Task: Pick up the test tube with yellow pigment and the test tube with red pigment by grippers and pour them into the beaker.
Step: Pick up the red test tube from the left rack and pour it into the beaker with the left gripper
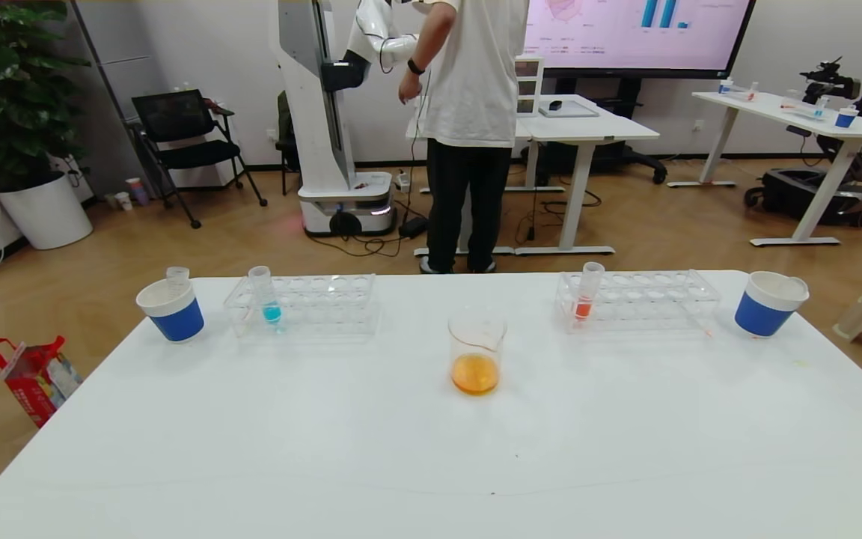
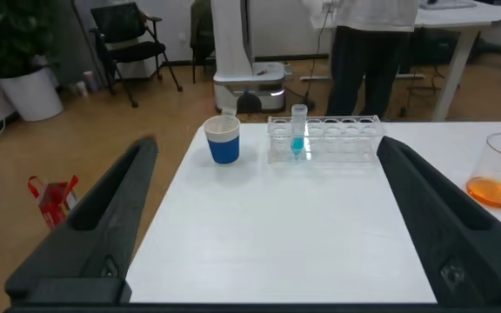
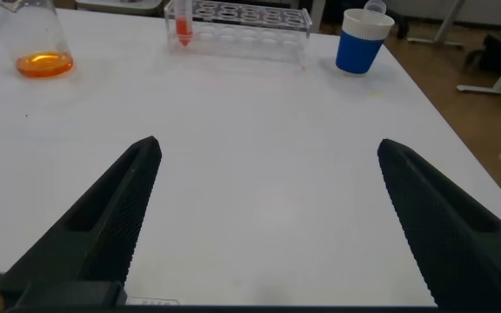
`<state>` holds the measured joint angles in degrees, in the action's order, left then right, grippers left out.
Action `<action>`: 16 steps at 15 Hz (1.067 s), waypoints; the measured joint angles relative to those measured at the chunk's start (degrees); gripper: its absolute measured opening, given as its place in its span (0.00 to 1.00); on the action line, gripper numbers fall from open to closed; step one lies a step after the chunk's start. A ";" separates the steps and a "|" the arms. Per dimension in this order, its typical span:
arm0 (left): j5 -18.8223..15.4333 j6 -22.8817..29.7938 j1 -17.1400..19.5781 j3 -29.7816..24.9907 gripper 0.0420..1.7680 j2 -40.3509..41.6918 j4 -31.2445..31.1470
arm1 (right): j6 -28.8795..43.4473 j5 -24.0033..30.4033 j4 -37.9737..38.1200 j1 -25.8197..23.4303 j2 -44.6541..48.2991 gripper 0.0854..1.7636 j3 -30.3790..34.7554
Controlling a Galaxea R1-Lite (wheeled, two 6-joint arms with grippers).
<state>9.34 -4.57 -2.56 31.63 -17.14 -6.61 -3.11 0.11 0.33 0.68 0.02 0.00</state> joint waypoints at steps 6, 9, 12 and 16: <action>-8.68 0.46 2.07 -13.01 0.99 15.03 5.42 | 0.00 0.02 0.02 0.00 0.00 0.98 0.00; -9.26 0.80 2.16 -25.53 0.99 16.81 10.24 | 0.00 0.05 0.00 0.00 0.00 0.98 0.00; -10.65 1.55 2.21 -30.73 0.99 17.19 5.92 | -0.02 0.05 0.00 0.00 0.00 0.98 0.00; -10.41 1.79 2.23 -31.54 0.99 17.25 6.25 | -0.02 0.05 0.02 0.00 0.00 0.98 0.00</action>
<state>-1.07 -2.78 -0.33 0.10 0.11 -0.35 -3.13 0.16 0.35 0.68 0.02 0.00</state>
